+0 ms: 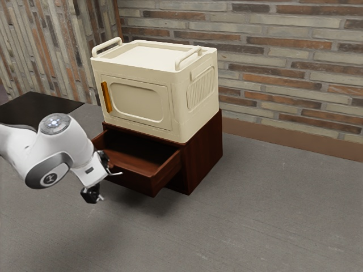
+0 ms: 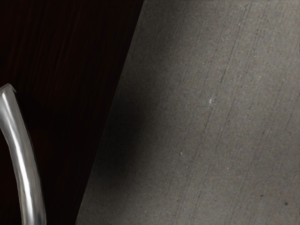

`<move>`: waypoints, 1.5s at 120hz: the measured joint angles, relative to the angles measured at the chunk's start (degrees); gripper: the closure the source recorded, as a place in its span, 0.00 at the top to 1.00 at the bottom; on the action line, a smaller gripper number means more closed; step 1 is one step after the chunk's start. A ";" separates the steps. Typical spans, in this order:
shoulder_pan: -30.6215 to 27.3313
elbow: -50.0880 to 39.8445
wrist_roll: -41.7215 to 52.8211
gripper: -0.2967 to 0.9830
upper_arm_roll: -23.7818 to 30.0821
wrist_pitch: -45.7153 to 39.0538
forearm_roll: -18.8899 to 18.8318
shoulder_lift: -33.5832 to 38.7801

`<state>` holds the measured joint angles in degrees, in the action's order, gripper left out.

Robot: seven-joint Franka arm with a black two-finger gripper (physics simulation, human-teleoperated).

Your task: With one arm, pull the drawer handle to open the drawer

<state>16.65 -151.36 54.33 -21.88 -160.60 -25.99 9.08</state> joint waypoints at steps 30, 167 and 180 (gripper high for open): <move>-0.05 0.29 -0.06 0.73 -0.01 -0.09 0.04 0.05; 4.41 17.33 -5.01 0.77 6.04 27.21 6.52 11.42; 6.39 24.15 -8.21 0.77 8.51 37.16 7.49 11.46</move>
<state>23.04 -127.21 46.12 -13.38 -123.43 -18.50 20.53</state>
